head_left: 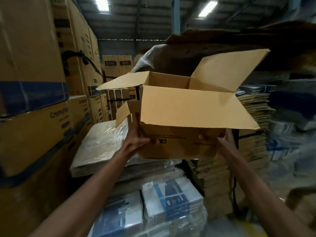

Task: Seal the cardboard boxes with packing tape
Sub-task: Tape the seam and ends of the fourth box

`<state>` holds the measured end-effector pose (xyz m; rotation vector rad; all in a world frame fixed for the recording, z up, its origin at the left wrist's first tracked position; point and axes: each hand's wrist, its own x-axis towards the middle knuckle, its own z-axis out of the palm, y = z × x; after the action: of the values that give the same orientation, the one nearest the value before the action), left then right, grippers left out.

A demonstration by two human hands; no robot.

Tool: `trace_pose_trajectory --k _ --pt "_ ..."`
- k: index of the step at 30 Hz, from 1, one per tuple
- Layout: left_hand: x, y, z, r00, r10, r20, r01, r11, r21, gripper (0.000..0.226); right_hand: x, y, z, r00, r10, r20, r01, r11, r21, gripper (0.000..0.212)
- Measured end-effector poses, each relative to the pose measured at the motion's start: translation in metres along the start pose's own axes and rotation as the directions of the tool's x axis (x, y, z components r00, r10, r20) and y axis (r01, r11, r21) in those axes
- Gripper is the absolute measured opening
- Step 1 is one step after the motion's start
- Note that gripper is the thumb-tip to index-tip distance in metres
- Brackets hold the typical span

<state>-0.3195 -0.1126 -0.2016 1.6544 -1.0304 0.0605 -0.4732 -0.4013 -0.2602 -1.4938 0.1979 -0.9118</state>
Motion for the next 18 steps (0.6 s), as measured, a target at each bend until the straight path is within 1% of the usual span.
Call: trace_pose_trajectory --k 3,6,9,10,12,13,14,15,16,17,18 --pt "-0.04 0.02 -0.006 0.997 -0.061 -0.048 0.063 0.997 0.045 0.128 -0.047 -0.032 0.002 1.0 -0.002 -0.012 0.002 1.0 -0.005 0.113" --pt "-0.088 0.047 -0.008 0.992 -0.108 -0.06 0.112 0.992 0.053 0.122 -0.09 -0.057 0.0 1.0 0.019 0.009 -0.019 0.999 -0.041 0.106" --pt "-0.147 0.077 -0.008 0.976 -0.176 -0.125 0.178 0.984 0.004 0.105 -0.142 -0.076 0.0 0.998 0.023 0.06 -0.018 0.996 -0.087 0.1" --pt "-0.171 0.085 -0.007 0.972 -0.189 -0.142 0.191 0.982 0.003 0.107 -0.161 -0.08 -0.002 0.996 0.033 0.086 -0.026 0.996 -0.085 0.094" --pt "-0.219 0.1 -0.001 0.976 -0.159 -0.147 0.161 0.987 0.006 0.13 -0.209 -0.092 -0.004 0.991 0.011 0.134 -0.003 0.998 -0.062 0.065" --pt "-0.242 0.105 0.003 0.975 -0.164 -0.152 0.168 0.986 0.013 0.141 -0.232 -0.094 -0.007 0.987 0.004 0.163 0.005 0.999 -0.052 0.057" --pt "-0.265 0.105 0.009 0.973 -0.173 -0.155 0.18 0.983 0.029 0.143 -0.253 -0.09 -0.012 0.985 0.001 0.17 0.009 0.998 -0.062 0.053" --pt "-0.291 0.103 0.015 0.967 -0.201 -0.159 0.212 0.976 0.052 0.13 -0.278 -0.087 -0.018 0.983 0.031 0.183 -0.012 0.995 -0.101 0.056" --pt "-0.319 0.099 0.022 0.958 -0.234 -0.168 0.249 0.966 0.073 0.109 -0.308 -0.083 -0.024 0.982 0.077 0.173 -0.052 0.988 -0.143 0.063" --pt "-0.35 0.093 0.026 0.953 -0.264 -0.15 0.28 0.955 0.095 0.094 -0.336 -0.072 -0.035 0.97 0.09 0.227 -0.066 0.992 -0.112 0.068" --pt "-0.379 0.085 0.03 0.942 -0.299 -0.154 0.318 0.941 0.119 0.09 -0.365 -0.066 -0.041 0.946 0.143 0.292 -0.12 0.988 -0.096 0.062"
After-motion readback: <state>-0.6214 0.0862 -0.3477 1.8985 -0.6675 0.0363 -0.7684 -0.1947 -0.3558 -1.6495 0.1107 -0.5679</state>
